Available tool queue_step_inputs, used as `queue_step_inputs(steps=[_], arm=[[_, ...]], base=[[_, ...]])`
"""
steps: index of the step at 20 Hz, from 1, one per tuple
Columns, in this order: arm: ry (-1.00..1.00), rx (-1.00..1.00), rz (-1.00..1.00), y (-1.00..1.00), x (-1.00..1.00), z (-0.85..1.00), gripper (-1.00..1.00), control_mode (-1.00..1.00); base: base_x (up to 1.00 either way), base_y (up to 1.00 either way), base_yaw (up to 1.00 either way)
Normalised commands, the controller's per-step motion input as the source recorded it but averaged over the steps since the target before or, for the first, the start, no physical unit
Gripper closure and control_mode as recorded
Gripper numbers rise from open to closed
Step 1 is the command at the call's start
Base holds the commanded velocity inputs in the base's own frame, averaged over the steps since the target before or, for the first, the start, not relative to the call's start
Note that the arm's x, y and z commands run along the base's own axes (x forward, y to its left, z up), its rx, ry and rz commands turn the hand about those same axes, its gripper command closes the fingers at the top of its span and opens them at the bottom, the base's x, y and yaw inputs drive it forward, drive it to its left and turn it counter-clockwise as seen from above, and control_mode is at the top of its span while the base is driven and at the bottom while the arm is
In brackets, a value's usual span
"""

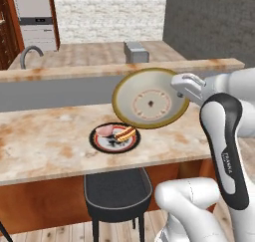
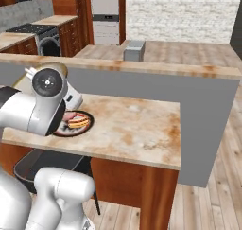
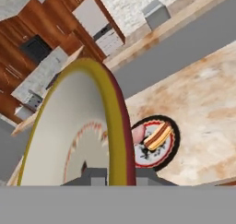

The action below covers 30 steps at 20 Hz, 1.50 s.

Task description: Take the smaller bowl and place it next to the appetizer plate on the dining counter , and place the larger bowl next to the plate with cooked food.

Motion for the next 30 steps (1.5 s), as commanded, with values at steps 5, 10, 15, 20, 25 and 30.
queue_step_inputs(steps=[5,10,15,20,25,30], arm=[[0.05,0.18,-0.10,-0.65,0.06,-0.51,1.00,-1.00],[0.26,0.35,-0.05,-0.98,0.10,-0.22,1.00,-1.00],[0.33,0.29,-0.01,-0.77,0.12,-0.18,1.00,-1.00],[0.24,0.05,0.00,-0.24,0.24,-0.27,1.00,-1.00],[0.07,-0.03,-0.04,0.07,0.32,-0.31,1.00,-1.00],[-0.08,-0.14,-0.07,0.15,0.30,-0.32,1.00,-1.00]], base=[[0.00,0.00,0.00],[0.00,0.00,0.00],[0.00,0.00,0.00],[0.00,0.00,0.00],[0.00,0.00,0.00],[0.00,0.00,0.00]])
